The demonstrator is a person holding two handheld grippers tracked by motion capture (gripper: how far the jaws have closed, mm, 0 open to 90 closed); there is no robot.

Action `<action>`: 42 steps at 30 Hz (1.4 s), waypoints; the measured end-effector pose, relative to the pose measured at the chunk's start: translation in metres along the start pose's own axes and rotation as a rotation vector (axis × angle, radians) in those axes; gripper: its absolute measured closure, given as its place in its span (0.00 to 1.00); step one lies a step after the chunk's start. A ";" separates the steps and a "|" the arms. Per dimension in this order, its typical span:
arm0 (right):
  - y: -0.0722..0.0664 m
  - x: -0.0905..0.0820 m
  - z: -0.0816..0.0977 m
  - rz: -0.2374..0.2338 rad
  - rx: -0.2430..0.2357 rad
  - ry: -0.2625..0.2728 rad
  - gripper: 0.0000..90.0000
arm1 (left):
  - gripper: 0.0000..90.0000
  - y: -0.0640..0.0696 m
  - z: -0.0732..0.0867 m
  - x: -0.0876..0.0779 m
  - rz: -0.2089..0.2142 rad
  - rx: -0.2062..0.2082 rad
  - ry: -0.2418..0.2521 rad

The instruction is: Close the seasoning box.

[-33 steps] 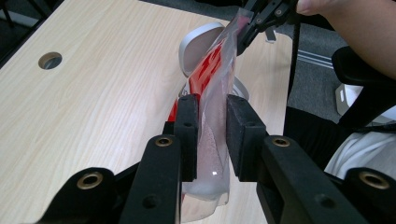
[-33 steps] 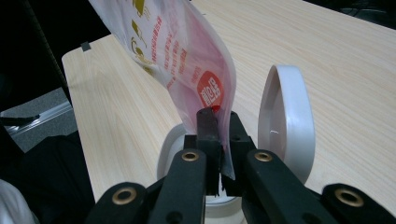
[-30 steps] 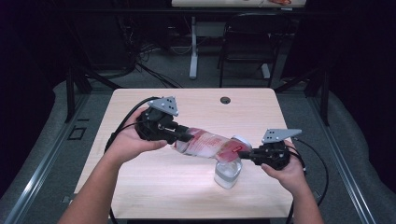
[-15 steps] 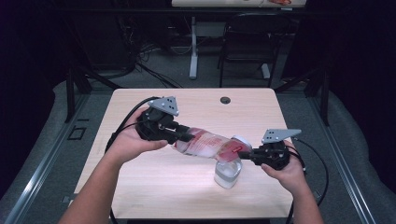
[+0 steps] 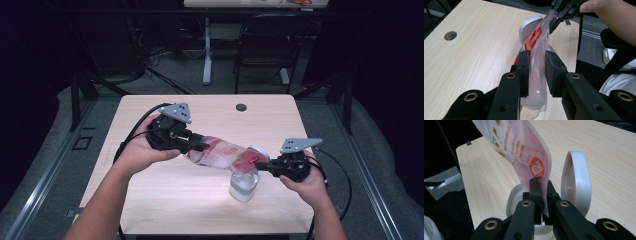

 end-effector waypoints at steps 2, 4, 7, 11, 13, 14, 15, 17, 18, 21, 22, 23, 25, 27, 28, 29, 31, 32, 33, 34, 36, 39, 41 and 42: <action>0.000 0.000 0.000 0.000 0.000 -0.001 0.99 | 0.83 0.000 0.000 0.000 -0.001 0.001 0.002; 0.000 0.000 0.000 -0.001 0.000 -0.001 0.99 | 0.83 0.000 0.000 0.000 -0.002 0.002 0.005; 0.000 0.000 0.000 -0.001 0.000 -0.001 0.99 | 0.83 0.000 0.000 0.000 -0.003 0.002 0.004; 0.001 0.000 0.000 -0.001 -0.002 -0.003 0.99 | 0.83 0.000 0.000 0.000 -0.001 -0.002 0.006; 0.001 0.000 0.000 -0.001 -0.001 -0.003 0.99 | 0.83 0.000 0.000 0.000 -0.001 -0.002 0.007; 0.001 0.000 0.000 -0.002 -0.001 -0.003 0.99 | 0.83 0.000 0.000 0.000 -0.001 -0.001 0.007; 0.001 0.000 0.000 -0.002 -0.001 -0.002 0.99 | 0.83 0.000 0.000 0.000 -0.001 -0.002 0.007; 0.001 0.000 0.001 -0.002 0.000 -0.002 0.99 | 0.83 0.000 0.000 0.000 -0.001 0.000 0.008; 0.001 0.000 0.001 -0.002 0.000 -0.003 0.99 | 0.83 0.000 0.000 0.000 -0.001 0.001 0.007; 0.001 0.000 0.001 -0.005 0.005 -0.001 0.99 | 0.83 0.000 -0.001 0.001 0.000 0.003 0.008; 0.002 0.000 0.001 -0.004 0.004 -0.003 0.99 | 0.83 0.000 -0.001 0.001 -0.001 0.003 0.009; 0.002 0.000 0.001 -0.004 0.004 -0.004 0.99 | 0.83 0.000 -0.002 0.001 -0.002 0.003 0.008; 0.002 0.000 0.001 -0.004 0.005 -0.004 0.99 | 0.83 0.000 -0.002 0.001 -0.004 0.004 0.010; 0.002 0.000 0.002 -0.004 0.006 -0.005 0.99 | 0.83 0.000 -0.002 0.001 -0.003 0.004 0.014; 0.002 0.000 0.002 -0.004 0.006 -0.004 0.99 | 0.82 0.000 -0.002 0.001 -0.003 0.004 0.014; 0.002 0.000 0.002 -0.004 0.006 -0.005 0.99 | 0.82 0.000 -0.002 0.001 -0.003 0.005 0.014; 0.002 0.000 0.002 -0.004 0.006 -0.004 0.99 | 0.82 0.000 -0.002 0.001 -0.004 0.004 0.015; 0.002 0.000 0.002 -0.004 0.006 -0.005 0.99 | 0.82 0.000 -0.002 0.001 -0.004 0.005 0.015; 0.002 0.000 0.002 -0.004 0.007 -0.005 0.99 | 0.82 0.000 -0.002 0.001 -0.005 0.005 0.015; 0.002 0.000 0.002 -0.003 0.007 -0.005 0.99 | 0.82 0.000 -0.002 0.001 -0.005 0.005 0.015; 0.002 0.000 0.002 -0.003 0.007 -0.005 0.99 | 0.82 0.000 -0.002 0.001 -0.004 0.004 0.017; 0.003 0.000 0.002 -0.004 0.008 -0.004 0.99 | 0.82 0.000 -0.002 0.001 -0.003 0.005 0.018; 0.003 0.000 0.002 -0.005 0.008 -0.004 0.99 | 0.82 0.000 -0.002 0.002 -0.002 0.005 0.019; 0.003 0.000 0.002 -0.006 0.009 -0.004 0.99 | 0.82 0.000 -0.002 0.002 -0.002 0.005 0.020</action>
Point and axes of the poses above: each handheld gripper's, and its own axes: x roughly forward along the jaws, z roughly out of its underside, y roughly to its right, the point moved 2 cm from there along x, roughly forward along the jaws, and after that the axes turned 9 degrees about z, right-handed, at the moved point
